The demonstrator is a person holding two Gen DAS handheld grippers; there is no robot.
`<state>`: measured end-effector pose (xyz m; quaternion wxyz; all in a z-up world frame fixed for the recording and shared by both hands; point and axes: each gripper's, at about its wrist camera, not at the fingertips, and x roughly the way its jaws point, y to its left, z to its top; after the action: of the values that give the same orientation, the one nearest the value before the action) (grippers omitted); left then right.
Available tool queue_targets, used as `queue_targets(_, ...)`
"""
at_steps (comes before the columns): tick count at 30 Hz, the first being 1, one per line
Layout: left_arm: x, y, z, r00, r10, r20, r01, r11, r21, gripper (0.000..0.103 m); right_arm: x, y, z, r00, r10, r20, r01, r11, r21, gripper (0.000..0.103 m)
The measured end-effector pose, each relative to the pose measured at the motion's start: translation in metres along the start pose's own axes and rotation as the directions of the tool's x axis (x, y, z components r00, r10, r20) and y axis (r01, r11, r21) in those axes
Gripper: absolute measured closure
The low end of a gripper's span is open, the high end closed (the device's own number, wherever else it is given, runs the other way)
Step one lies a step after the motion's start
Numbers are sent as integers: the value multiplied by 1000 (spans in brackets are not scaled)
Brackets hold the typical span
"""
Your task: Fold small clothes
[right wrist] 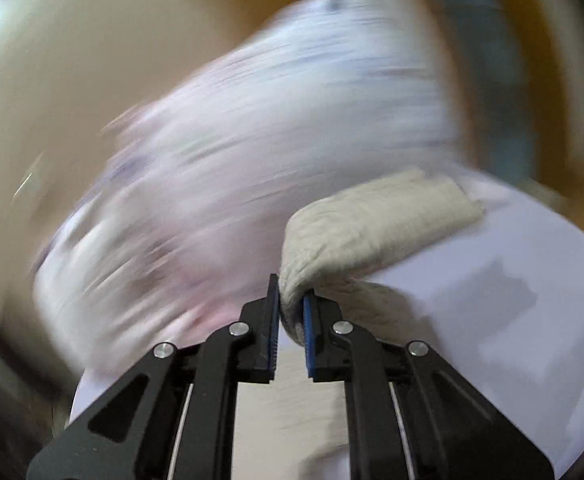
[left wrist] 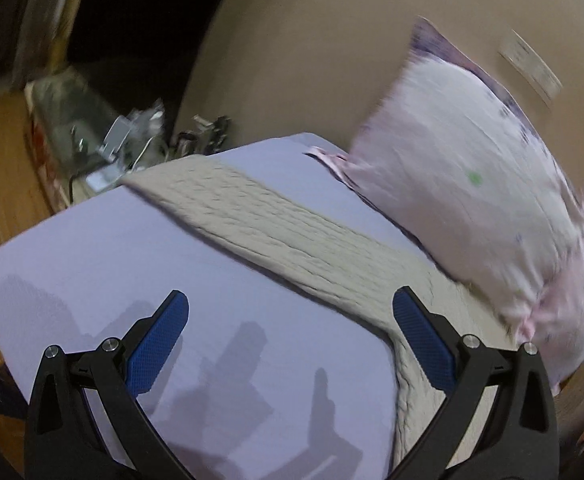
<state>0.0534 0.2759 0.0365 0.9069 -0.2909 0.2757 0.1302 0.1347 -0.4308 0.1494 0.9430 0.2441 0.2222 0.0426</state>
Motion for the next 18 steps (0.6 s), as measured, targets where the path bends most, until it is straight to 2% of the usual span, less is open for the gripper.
queue_targets(1,2,6,3,1000,0,-1,0,999,-34,1,9,31,-10,998,48,-37,-50,997,-61,92)
queue_targets(2,3,10,4,1000,-4,-1,4,998,-55,1,20,62,-24,992,95,-87,-105,987,-119,88)
queue_targets(3,6,15,6,1000,-13,-4,12,996,-83,1,36,95,-45,976,139,-167,-168,970,-174,84)
queue_targets(5,12,22,11,1000,-20,-17,18,993,-117,1,68,147,-92,910,194,-367,-295,924,-242,65)
queue_targets(6,16,26,15,999,-24,-23,21,990,-139,1,82,169,-121,854,212,-475,-362,898,-250,62)
queue_targets(7,19,29,17,999,-26,-28,22,988,-152,1,87,176,-130,837,212,-504,-378,890,-254,59)
queue_targets(8,23,31,20,999,-20,-37,13,986,-166,2,87,180,-138,828,212,-519,-388,885,-258,50)
queue_targets(9,28,35,24,999,-17,-48,8,982,-186,3,84,177,-139,832,216,-511,-388,885,-259,43)
queue_targets(10,33,39,27,998,-19,-57,7,979,-203,7,79,171,-136,845,216,-490,-377,890,-257,32)
queue_targets(11,39,43,32,997,-19,-70,3,973,-229,8,72,161,-129,863,211,-460,-354,901,-250,27)
queue_targets(13,47,51,37,996,-18,-84,-5,963,-268,13,60,140,-119,884,202,-422,-318,920,-227,26)
queue_targets(18,60,75,56,998,-32,-50,11,926,-376,22,46,108,-102,914,175,-365,-254,951,-179,20)
